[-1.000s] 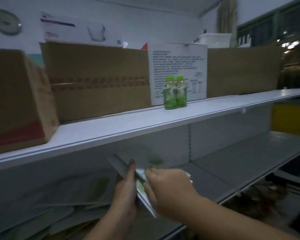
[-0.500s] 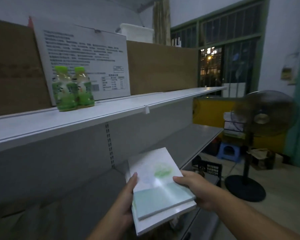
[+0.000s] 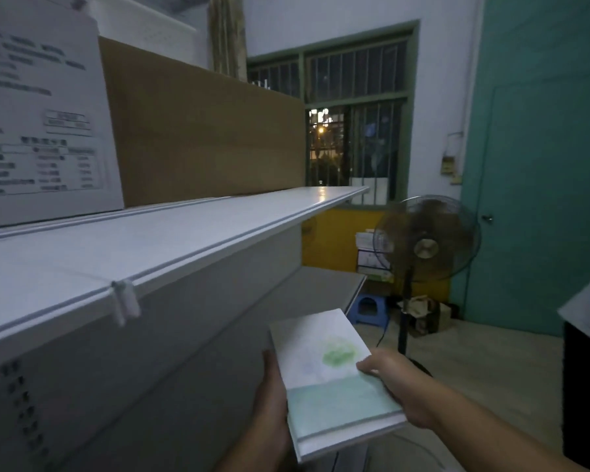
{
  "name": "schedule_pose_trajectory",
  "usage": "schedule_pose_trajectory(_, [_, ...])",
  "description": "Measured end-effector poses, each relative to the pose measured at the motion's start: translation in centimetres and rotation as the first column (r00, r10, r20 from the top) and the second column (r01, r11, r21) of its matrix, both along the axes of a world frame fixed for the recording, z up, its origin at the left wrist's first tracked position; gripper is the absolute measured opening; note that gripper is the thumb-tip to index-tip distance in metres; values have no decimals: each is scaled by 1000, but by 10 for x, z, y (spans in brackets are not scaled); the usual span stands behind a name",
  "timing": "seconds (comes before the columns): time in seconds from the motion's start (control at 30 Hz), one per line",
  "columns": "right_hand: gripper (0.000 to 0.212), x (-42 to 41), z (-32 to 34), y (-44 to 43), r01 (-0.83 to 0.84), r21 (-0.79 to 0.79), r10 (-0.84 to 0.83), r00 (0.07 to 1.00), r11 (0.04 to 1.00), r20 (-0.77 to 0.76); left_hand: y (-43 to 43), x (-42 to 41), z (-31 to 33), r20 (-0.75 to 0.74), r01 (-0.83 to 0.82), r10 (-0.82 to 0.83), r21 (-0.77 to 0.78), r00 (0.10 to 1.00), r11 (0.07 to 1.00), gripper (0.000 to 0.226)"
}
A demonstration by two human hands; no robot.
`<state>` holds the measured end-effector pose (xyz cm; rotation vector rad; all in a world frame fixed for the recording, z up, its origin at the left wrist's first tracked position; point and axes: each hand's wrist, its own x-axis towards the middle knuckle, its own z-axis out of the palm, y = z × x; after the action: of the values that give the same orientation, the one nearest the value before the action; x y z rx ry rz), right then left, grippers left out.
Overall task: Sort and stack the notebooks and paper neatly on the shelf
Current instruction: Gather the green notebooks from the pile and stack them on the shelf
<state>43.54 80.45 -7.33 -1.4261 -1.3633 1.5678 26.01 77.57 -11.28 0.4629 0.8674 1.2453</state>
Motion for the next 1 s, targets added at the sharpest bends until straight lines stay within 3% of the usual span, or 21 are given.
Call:
schedule_pose_trajectory(0.27, [19,40,-20,97,116,88,-120,992,989,47,102,41,-11,212,269,-286,103,935,958,76])
schedule_pose_trajectory(0.37, [21,54,-24,147,109,129,-122,988,986,94,155,58,-25,104,117,-118,21,988,993,61])
schedule_pose_trajectory(0.47, [26,70,-25,202,25,114,-38,993,993,110,208,71,-28,-158,-101,99,-7,982,995,53])
schedule_pose_trajectory(0.67, [28,99,-19,299,-102,69,95,990,992,100,296,105,-27,-201,-232,239,55,950,971,29])
schedule_pose_trajectory(0.77, [26,106,-19,343,-120,20,117,988,993,97,333,113,-34,-313,-370,371,67,874,927,34])
schedule_pose_trajectory(0.87, [35,95,-18,376,-178,11,176,978,984,116,360,111,-29,-475,-503,489,109,731,857,38])
schedule_pose_trajectory(0.93, [43,86,-21,400,-204,22,200,972,979,127,378,103,-27,-479,-551,549,153,685,820,38])
schedule_pose_trajectory(1.0, [35,79,-24,423,-191,71,180,975,979,129,401,95,-28,-505,-569,560,156,657,807,56])
